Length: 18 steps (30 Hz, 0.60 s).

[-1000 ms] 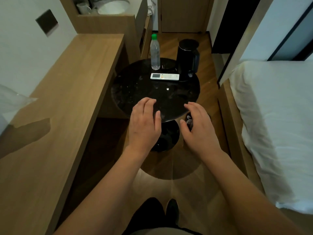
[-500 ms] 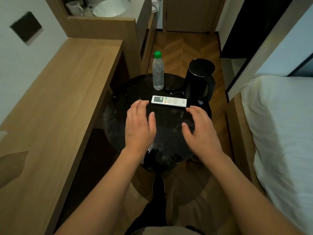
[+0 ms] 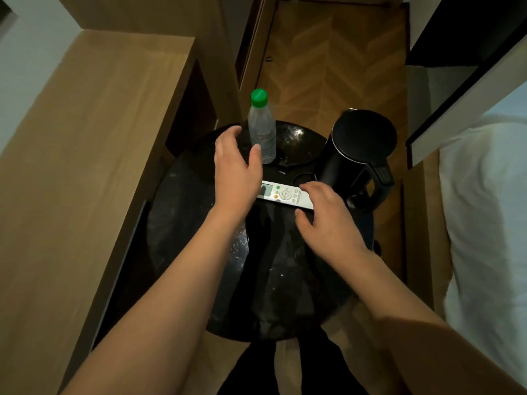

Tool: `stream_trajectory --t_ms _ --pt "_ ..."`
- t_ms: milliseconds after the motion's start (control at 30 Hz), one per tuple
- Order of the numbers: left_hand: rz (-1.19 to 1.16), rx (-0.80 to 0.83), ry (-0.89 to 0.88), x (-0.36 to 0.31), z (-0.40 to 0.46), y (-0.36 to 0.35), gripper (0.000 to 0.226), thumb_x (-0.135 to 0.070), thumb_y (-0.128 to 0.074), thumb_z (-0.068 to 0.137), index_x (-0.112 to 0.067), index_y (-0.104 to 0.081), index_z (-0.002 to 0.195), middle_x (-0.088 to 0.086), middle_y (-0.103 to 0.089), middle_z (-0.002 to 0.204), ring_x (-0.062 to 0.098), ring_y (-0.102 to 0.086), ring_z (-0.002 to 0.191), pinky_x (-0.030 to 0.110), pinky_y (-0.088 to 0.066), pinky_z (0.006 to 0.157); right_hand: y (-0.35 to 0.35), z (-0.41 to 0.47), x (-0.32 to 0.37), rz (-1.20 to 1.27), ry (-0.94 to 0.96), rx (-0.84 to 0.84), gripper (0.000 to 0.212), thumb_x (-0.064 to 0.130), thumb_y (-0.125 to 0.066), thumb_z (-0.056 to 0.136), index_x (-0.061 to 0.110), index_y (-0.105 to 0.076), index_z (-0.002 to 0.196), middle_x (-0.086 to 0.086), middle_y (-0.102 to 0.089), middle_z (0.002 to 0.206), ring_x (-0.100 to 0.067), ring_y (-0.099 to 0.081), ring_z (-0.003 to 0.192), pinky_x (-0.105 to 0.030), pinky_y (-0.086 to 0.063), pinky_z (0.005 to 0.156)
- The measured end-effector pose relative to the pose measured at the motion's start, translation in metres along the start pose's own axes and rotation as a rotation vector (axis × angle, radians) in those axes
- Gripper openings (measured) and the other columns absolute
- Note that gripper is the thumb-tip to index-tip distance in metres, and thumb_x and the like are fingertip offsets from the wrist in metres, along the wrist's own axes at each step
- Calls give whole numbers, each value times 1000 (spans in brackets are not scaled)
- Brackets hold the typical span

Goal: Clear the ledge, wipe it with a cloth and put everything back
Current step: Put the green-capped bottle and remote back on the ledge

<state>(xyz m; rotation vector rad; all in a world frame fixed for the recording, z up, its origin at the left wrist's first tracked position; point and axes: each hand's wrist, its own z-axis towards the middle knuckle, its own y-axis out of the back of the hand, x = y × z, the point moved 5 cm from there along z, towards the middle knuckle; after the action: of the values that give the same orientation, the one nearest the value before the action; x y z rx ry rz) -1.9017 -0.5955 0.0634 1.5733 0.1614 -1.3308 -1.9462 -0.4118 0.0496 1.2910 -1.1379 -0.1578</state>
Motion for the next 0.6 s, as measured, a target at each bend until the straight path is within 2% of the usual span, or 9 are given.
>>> stream_trajectory --t_ms 300,367,433,500,600 --pt "-141 -16 147 10 81 -70 80 -44 -67 90 -10 -33 153 10 -42 152 26 -37 143 48 -33 118 -36 46 -41 -10 -9 136 50 23 -59 94 13 -46 141 -3 -46 142 -22 -42 132 -36 -33 114" --pt "-182 -47 180 14 90 -78 73 -45 -69 88 -13 -40 147 7 -51 142 26 -45 135 47 -39 113 -39 48 -50 -11 -24 168 51 24 -57 95 12 -44 143 -3 -44 145 -22 -39 134 -36 -31 115" --pt "-200 -78 196 14 95 -80 56 -39 -67 90 -13 -48 136 4 -59 126 22 -55 120 45 -45 105 -39 51 -55 -23 -27 196 52 24 -56 96 12 -42 144 -3 -42 147 -21 -37 136 -34 -29 117" --pt "-195 -108 204 14 94 -76 42 -31 -65 95 -11 -52 129 1 -60 115 16 -59 109 36 -48 99 -39 51 -58 -31 -24 203 52 25 -55 96 13 -42 145 -2 -42 147 -21 -36 136 -34 -29 117" --pt "-212 -194 196 6 80 -56 37 -30 -63 97 -11 -54 127 -4 -60 110 10 -60 102 25 -49 91 -38 55 -58 -26 -24 196 51 24 -58 94 13 -44 142 -2 -45 144 -22 -40 133 -37 -33 114"
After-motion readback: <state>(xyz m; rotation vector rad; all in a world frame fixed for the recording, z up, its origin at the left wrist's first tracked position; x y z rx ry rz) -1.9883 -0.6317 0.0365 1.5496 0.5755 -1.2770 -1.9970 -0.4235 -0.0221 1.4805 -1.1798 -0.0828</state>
